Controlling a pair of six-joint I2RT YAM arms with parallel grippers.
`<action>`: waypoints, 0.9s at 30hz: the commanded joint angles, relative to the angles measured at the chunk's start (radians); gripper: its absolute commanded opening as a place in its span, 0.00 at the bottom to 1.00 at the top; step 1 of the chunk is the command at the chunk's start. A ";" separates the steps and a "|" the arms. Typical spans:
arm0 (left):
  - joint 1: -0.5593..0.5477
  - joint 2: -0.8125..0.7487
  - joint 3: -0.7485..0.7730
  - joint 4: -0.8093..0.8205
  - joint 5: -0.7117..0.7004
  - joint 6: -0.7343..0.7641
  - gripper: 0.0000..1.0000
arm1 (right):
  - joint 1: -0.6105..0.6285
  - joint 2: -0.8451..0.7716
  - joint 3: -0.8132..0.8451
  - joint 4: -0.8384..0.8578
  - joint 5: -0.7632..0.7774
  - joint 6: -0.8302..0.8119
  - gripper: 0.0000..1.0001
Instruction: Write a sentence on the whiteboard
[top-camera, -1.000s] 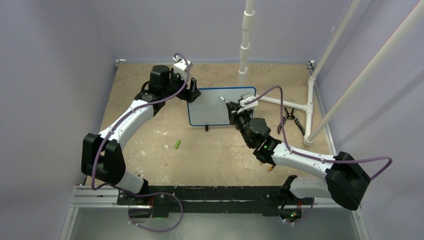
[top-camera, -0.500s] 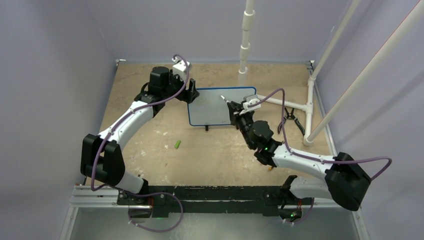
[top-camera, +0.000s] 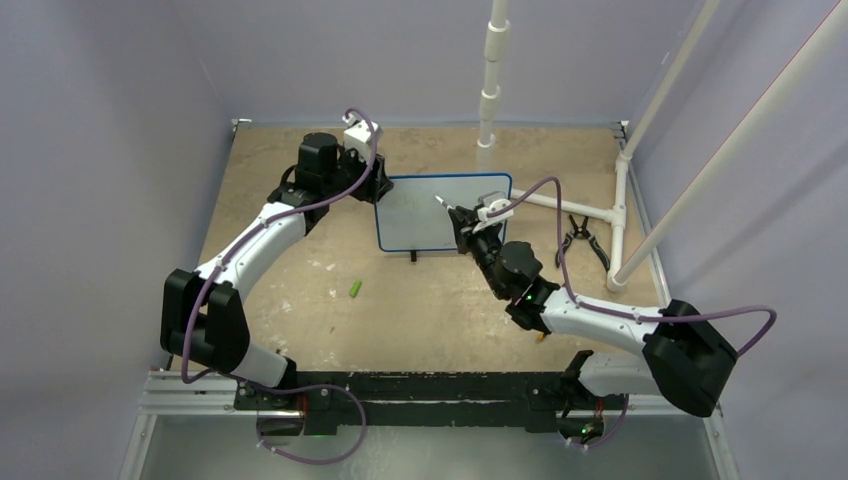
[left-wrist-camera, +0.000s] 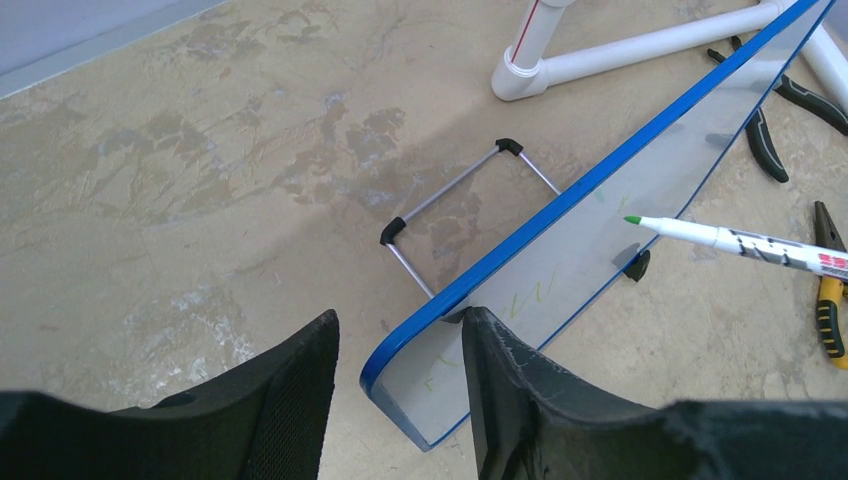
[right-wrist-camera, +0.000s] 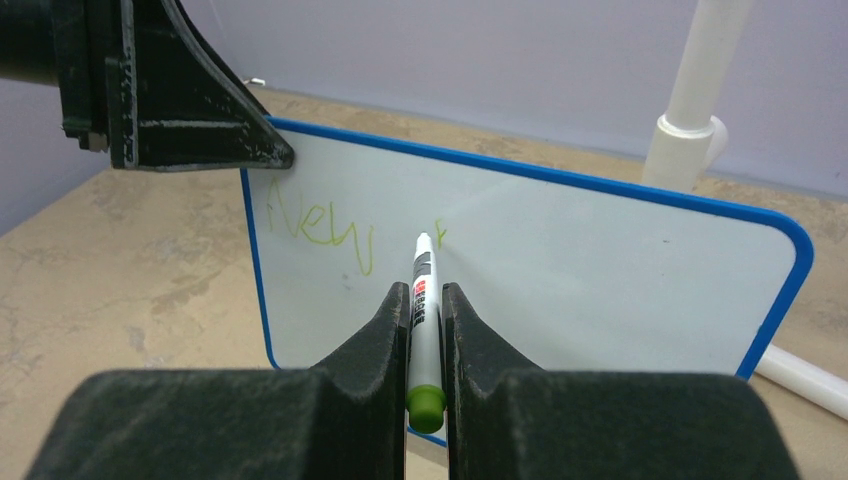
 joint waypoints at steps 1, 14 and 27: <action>0.005 -0.029 -0.017 0.034 0.005 0.012 0.46 | 0.006 0.028 0.023 0.025 -0.011 -0.023 0.00; 0.005 -0.028 -0.018 0.036 0.006 0.015 0.42 | 0.010 0.069 0.037 0.014 0.052 -0.018 0.00; 0.005 -0.028 -0.018 0.034 0.000 0.018 0.40 | 0.010 0.023 0.012 0.027 0.109 -0.010 0.00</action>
